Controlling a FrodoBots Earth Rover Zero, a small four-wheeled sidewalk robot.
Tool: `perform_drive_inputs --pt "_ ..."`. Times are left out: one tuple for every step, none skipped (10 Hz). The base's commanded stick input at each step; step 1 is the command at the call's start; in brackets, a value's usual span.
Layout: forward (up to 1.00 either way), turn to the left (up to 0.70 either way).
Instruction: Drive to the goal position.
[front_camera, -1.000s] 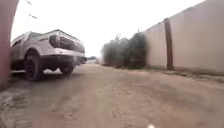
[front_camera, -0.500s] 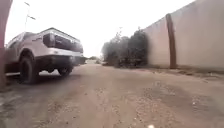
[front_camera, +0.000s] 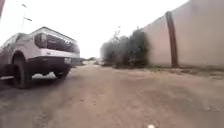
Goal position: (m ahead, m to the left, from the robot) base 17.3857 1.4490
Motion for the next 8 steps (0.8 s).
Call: perform_drive_inputs --pt "0.5 0.0" --pt "0.5 0.0" --pt "0.5 0.0" --pt "0.5 0.0" --pt "0.5 0.0" --pt "0.5 0.0" --pt "0.5 0.0" --pt "0.5 0.0"
